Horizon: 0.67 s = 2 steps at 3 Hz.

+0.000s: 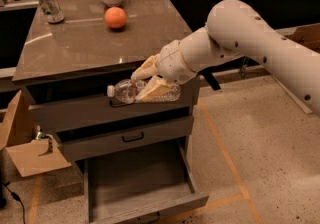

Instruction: Place water bottle into bottom drawer

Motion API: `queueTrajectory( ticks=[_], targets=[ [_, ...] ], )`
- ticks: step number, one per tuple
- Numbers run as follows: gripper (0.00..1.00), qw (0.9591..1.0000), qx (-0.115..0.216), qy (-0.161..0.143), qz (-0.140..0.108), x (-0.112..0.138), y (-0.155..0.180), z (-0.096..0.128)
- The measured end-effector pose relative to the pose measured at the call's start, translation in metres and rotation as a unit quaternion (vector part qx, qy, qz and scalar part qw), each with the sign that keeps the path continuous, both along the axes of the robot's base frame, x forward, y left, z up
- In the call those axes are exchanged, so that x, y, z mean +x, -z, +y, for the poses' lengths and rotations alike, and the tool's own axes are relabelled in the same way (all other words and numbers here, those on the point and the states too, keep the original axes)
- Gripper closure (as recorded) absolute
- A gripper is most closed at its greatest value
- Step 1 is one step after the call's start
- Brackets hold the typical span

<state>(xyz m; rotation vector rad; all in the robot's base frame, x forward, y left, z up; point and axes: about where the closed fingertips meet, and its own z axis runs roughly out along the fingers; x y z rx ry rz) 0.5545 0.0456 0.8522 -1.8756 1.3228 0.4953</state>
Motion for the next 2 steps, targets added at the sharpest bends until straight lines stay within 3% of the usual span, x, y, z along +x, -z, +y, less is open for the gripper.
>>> queueTrajectory(
  ticks=[1, 2],
  targets=[
    [1.00, 0.9998, 0.001, 0.012, 0.014, -0.008, 0.024, 0.005],
    [1.00, 0.9989, 0.008, 0.021, 0.042, -0.025, 0.090, 0.023]
  ],
)
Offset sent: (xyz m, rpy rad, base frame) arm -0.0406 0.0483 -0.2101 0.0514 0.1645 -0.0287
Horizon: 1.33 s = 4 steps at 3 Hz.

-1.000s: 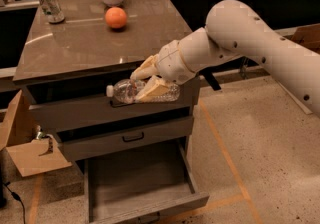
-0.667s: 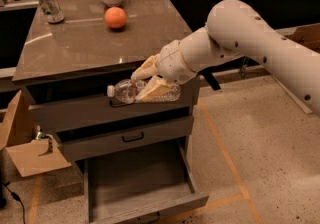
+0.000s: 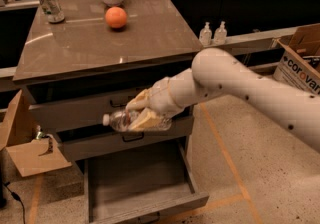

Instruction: Place water bottle into bottom drawer

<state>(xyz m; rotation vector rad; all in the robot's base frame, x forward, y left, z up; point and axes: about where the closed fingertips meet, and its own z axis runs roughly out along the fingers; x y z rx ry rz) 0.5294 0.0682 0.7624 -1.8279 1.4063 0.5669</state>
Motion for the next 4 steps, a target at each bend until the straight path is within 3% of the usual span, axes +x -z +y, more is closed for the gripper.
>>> queueTrajectory(
  ticks=[2, 3, 4],
  targets=[
    [1.00, 0.9982, 0.012, -0.043, 0.039, -0.005, 0.154, 0.051],
    [1.00, 0.9954, -0.007, -0.056, 0.078, -0.015, 0.234, 0.063],
    [1.00, 0.9954, -0.007, -0.056, 0.078, -0.015, 0.234, 0.063]
  ],
)
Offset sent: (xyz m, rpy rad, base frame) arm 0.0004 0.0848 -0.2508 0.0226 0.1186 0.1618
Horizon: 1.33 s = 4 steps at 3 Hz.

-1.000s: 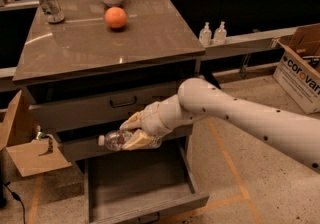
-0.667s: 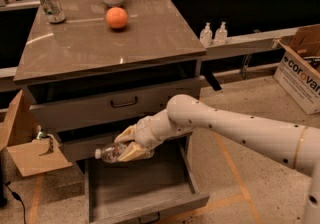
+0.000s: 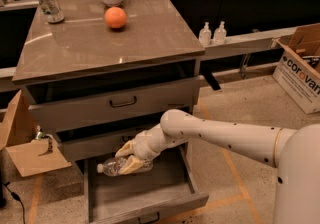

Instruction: Place water bottle into bottom drawer

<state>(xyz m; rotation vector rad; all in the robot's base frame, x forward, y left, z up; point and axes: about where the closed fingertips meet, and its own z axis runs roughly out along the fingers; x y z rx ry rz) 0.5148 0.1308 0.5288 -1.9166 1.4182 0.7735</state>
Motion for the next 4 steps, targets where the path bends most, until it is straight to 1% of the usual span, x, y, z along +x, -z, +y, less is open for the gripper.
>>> queueTrajectory(
  ticks=[1, 2, 3, 4],
  targets=[
    [1.00, 0.9991, -0.037, 0.018, -0.006, 0.016, 0.040, -0.019],
    [1.00, 0.9972, -0.070, 0.028, -0.001, 0.039, 0.099, -0.043],
    [1.00, 0.9967, -0.074, 0.031, 0.011, 0.052, 0.160, -0.051],
    [1.00, 0.9971, -0.051, 0.054, 0.016, 0.066, 0.219, -0.054]
  ],
)
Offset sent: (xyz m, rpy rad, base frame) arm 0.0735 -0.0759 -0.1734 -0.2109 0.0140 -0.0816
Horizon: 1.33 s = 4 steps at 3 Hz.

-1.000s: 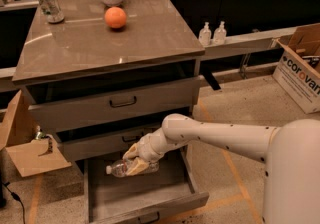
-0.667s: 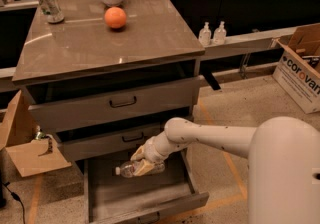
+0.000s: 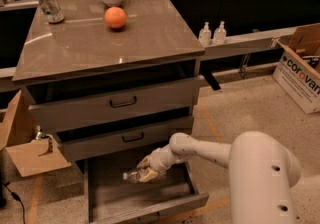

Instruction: Place water bottle into bottom drawer

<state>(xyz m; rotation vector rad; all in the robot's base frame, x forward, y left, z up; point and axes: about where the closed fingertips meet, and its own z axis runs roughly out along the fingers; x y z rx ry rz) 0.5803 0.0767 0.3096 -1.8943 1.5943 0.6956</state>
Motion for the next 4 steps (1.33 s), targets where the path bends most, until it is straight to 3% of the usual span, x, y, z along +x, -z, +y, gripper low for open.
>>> queueTrajectory(
  ticks=[1, 2, 3, 4],
  targets=[
    [1.00, 0.9997, 0.011, 0.020, 0.011, 0.007, 0.052, -0.003],
    [1.00, 0.9987, 0.005, 0.031, 0.041, 0.007, 0.093, -0.004],
    [0.74, 0.9968, -0.012, 0.017, 0.077, -0.002, 0.129, -0.003],
    [0.51, 0.9954, -0.024, 0.005, 0.093, -0.009, 0.143, 0.000]
  ],
)
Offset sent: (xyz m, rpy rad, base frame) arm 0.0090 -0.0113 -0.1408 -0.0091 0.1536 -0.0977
